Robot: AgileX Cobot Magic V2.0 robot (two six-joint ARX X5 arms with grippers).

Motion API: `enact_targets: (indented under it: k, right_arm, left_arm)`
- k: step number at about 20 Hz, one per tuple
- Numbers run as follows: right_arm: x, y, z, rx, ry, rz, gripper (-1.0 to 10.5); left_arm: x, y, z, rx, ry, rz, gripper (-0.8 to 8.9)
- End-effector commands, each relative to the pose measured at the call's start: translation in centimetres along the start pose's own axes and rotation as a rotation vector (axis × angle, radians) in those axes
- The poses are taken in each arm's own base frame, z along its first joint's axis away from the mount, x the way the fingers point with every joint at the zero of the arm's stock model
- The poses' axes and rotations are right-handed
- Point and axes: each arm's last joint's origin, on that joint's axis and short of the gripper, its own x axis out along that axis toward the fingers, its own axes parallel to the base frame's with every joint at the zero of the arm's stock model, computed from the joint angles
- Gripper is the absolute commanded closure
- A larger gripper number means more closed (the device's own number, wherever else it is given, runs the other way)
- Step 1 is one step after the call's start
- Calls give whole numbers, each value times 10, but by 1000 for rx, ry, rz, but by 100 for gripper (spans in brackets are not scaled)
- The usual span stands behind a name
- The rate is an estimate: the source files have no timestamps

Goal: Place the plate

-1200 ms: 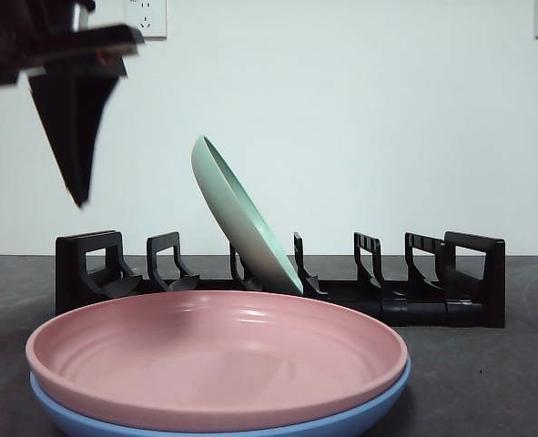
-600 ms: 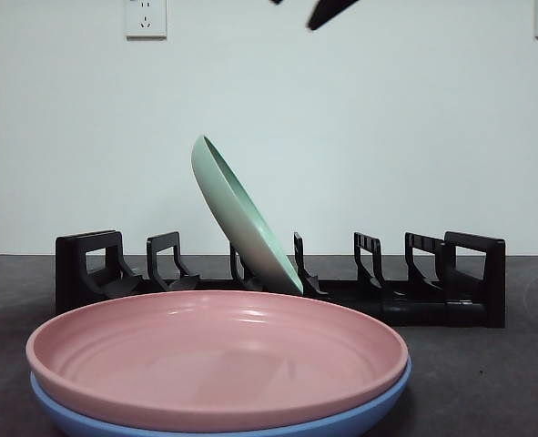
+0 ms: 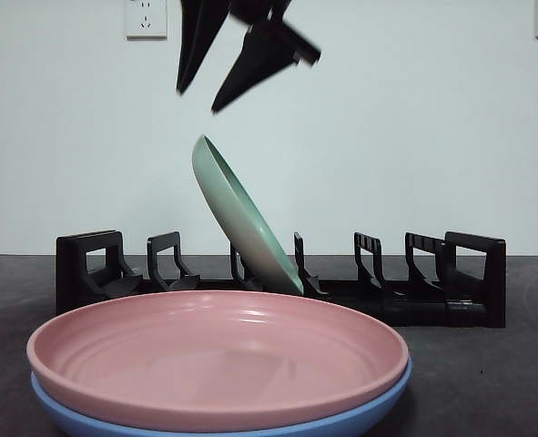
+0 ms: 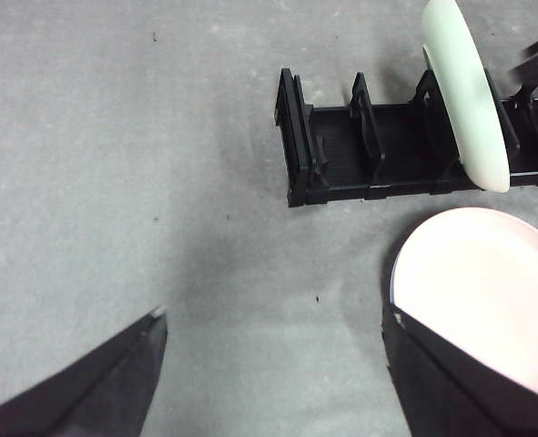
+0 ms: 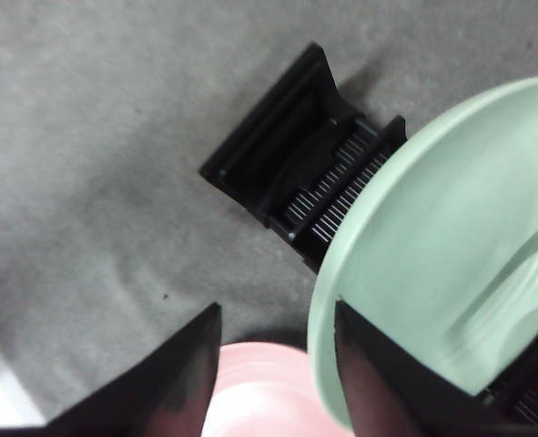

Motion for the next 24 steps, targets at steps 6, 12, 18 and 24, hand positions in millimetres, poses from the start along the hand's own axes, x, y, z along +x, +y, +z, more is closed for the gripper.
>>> enact_targets:
  k: [6, 12, 18, 24]
  right_arm:
    - [39, -11, 6, 44, 32, -9, 755]
    - [41, -11, 8, 43, 17, -6, 889]
    - [54, -13, 5, 52, 49, -10, 930]
    - [51, -7, 8, 46, 32, 0, 930]
  left_arm:
    - [-3, 0, 2, -4, -11, -2, 437]
    - [-3, 0, 3, -4, -17, -3, 437]
    - [-3, 0, 3, -4, -17, -3, 437]
    - [-3, 0, 3, -1, -17, -3, 437]
